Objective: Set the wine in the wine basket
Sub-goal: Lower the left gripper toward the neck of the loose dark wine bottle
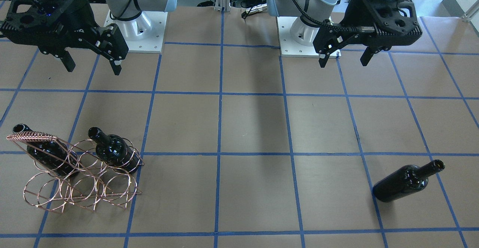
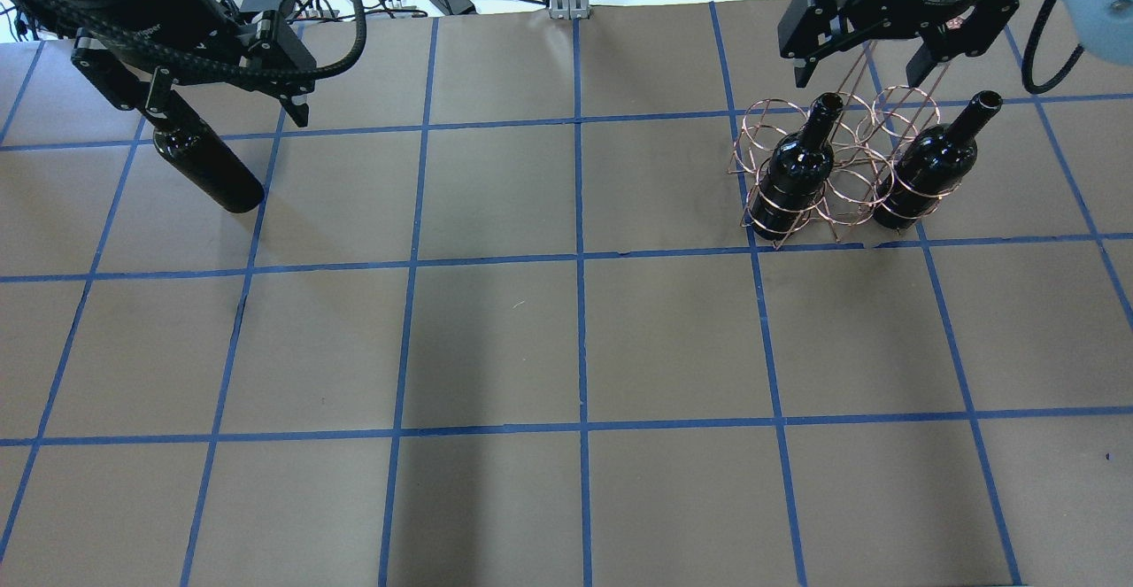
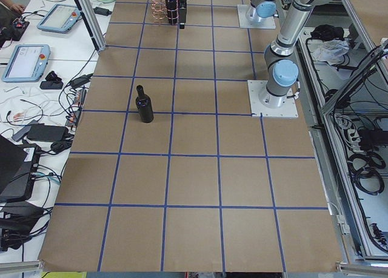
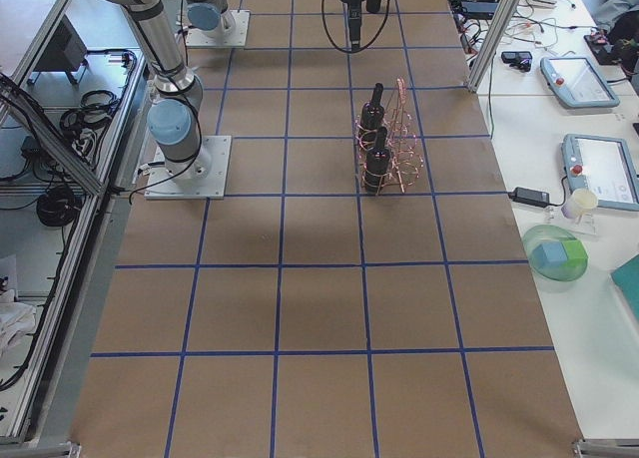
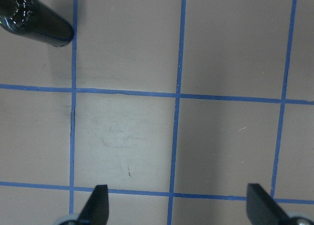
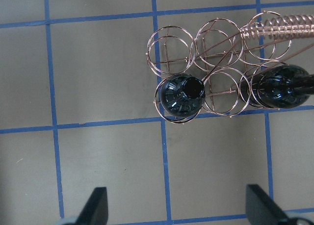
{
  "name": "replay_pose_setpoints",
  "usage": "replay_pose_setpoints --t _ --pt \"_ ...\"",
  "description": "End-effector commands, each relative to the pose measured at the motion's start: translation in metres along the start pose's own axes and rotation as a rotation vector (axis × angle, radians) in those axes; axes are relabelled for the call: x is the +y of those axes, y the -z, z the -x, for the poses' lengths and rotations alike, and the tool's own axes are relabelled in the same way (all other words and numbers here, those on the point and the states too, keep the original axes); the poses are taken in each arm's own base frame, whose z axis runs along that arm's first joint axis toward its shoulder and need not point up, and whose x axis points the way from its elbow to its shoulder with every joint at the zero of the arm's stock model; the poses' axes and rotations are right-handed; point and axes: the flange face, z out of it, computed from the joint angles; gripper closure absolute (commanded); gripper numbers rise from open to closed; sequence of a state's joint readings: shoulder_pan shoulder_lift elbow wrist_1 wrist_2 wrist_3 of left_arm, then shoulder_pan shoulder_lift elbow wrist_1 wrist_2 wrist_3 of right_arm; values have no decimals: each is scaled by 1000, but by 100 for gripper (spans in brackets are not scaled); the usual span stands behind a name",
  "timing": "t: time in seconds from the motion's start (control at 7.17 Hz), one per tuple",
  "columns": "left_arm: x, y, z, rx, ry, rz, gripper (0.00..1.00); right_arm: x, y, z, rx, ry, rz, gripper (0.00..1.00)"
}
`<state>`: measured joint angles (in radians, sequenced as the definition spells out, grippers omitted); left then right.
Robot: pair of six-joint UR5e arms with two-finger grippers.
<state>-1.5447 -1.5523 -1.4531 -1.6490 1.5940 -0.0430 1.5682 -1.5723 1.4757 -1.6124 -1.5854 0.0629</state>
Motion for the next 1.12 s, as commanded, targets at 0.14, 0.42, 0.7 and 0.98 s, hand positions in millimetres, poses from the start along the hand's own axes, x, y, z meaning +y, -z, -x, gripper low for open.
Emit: replay_pose_setpoints --t 0.14,0.42,0.7,0.98 --pt "0 -1 1 -1 1 1 0 0 0 0 1 0 0 0" --pt "-2 -2 5 3 17 -1 0 0 0 0 1 0 0 0" --pt "-2 -3 6 4 26 0 0 0 0 0 1 0 0 0" --pt "-7 -9 6 -7 23 9 0 0 0 0 1 0 0 0"
